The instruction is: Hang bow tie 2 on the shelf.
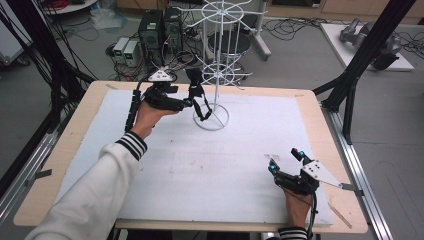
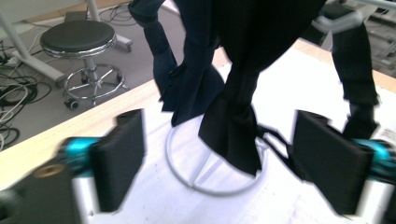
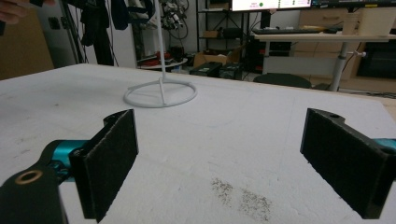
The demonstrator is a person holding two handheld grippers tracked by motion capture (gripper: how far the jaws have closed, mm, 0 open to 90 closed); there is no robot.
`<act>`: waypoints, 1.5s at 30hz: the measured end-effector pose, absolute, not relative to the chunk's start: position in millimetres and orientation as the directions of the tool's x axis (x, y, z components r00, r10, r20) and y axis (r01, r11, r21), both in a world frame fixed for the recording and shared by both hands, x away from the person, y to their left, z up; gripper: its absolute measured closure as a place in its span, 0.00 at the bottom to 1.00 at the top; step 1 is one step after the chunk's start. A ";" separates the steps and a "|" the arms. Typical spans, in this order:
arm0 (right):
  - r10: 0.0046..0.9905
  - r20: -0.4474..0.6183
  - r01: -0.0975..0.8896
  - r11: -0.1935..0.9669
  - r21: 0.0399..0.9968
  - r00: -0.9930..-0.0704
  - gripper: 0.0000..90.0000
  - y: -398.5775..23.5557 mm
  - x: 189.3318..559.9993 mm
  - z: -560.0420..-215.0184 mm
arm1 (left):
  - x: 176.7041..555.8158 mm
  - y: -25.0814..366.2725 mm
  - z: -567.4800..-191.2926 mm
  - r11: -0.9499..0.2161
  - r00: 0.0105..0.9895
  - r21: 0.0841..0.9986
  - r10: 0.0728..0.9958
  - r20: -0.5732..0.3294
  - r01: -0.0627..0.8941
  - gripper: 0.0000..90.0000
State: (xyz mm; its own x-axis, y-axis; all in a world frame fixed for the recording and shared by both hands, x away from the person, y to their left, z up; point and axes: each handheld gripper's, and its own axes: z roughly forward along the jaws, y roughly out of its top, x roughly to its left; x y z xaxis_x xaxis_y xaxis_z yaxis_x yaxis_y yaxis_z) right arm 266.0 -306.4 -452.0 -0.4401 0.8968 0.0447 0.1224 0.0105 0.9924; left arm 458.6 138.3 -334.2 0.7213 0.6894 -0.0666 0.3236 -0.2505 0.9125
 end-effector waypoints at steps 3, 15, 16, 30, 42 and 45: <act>0.896 0.043 0.119 0.011 0.993 -0.441 0.12 -306.9 266.3 -452.0 | 443.1 155.2 -338.3 -0.200 0.734 0.941 0.675 -0.068 0.271 0.17; 0.895 0.042 0.127 0.016 0.992 -0.445 0.12 -306.5 267.1 -451.7 | 371.2 228.0 -364.2 -0.106 0.721 0.988 0.693 -0.008 0.113 0.17; 0.895 0.045 0.127 0.014 0.992 -0.444 0.12 -306.4 266.9 -451.8 | 365.3 233.0 -368.7 -0.101 0.718 0.989 0.696 -0.006 0.106 0.17; 0.896 0.052 0.125 0.004 0.992 -0.441 0.12 -306.9 265.9 -452.0 | 304.0 285.4 -425.0 -0.004 0.652 1.000 0.758 -0.004 0.011 0.17; 0.897 0.054 0.121 -0.001 0.993 -0.438 0.12 -307.4 265.9 -452.1 | 293.1 290.0 -448.5 0.034 0.624 0.999 0.781 -0.033 0.010 0.17; 0.897 0.054 0.120 -0.001 0.993 -0.438 0.12 -308.0 266.0 -452.2 | 291.4 289.5 -454.6 0.029 0.616 1.000 0.787 -0.025 0.003 0.17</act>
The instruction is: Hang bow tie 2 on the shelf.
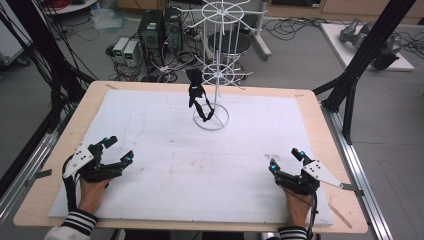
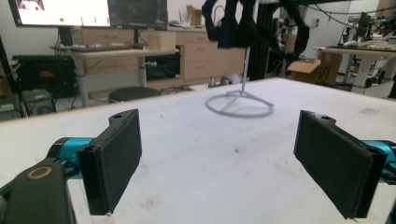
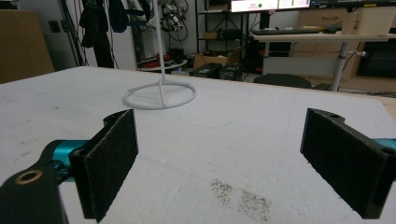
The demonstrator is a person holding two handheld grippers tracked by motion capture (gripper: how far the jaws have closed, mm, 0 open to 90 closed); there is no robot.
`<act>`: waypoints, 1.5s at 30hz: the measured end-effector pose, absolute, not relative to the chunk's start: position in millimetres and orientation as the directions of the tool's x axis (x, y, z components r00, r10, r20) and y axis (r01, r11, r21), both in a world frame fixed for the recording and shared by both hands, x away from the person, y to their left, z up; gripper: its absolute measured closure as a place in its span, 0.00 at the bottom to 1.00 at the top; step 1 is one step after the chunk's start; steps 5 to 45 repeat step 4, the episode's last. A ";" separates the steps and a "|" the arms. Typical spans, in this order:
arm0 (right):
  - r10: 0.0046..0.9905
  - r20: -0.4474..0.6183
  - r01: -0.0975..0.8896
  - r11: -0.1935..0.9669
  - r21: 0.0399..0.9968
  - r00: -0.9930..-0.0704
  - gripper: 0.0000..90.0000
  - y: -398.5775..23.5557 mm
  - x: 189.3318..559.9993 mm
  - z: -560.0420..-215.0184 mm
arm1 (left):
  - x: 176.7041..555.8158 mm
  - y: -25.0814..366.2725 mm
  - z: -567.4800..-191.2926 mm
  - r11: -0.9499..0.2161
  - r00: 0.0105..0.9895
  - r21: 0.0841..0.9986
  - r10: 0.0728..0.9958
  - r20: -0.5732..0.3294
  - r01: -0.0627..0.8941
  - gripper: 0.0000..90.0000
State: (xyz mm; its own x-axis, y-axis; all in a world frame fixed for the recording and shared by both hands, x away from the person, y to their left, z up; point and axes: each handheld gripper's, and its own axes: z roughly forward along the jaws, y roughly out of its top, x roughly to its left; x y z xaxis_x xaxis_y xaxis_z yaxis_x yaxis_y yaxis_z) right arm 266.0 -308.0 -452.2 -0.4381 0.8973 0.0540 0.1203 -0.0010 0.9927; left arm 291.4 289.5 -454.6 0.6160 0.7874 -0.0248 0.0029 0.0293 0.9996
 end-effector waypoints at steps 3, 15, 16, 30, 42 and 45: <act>0.898 0.058 0.120 -0.006 0.993 -0.437 0.12 -307.7 265.2 -452.3 | 288.5 288.4 -455.4 0.016 0.614 1.000 0.789 0.003 -0.026 0.18; 0.898 0.058 0.119 -0.007 0.993 -0.436 0.12 -307.6 265.2 -452.3 | 288.4 288.4 -455.5 0.016 0.614 1.000 0.789 0.003 -0.026 0.18; 0.898 0.058 0.119 -0.007 0.993 -0.436 0.12 -307.6 265.2 -452.3 | 288.4 288.4 -455.5 0.016 0.614 1.000 0.789 0.003 -0.026 0.18; 0.898 0.058 0.119 -0.007 0.993 -0.436 0.12 -307.6 265.2 -452.3 | 288.4 288.4 -455.5 0.016 0.614 1.000 0.789 0.003 -0.026 0.18; 0.898 0.058 0.119 -0.007 0.993 -0.436 0.12 -307.6 265.2 -452.3 | 288.4 288.4 -455.5 0.016 0.614 1.000 0.789 0.003 -0.026 0.18; 0.898 0.058 0.119 -0.007 0.993 -0.436 0.12 -307.6 265.2 -452.3 | 288.4 288.4 -455.5 0.016 0.614 1.000 0.789 0.003 -0.026 0.18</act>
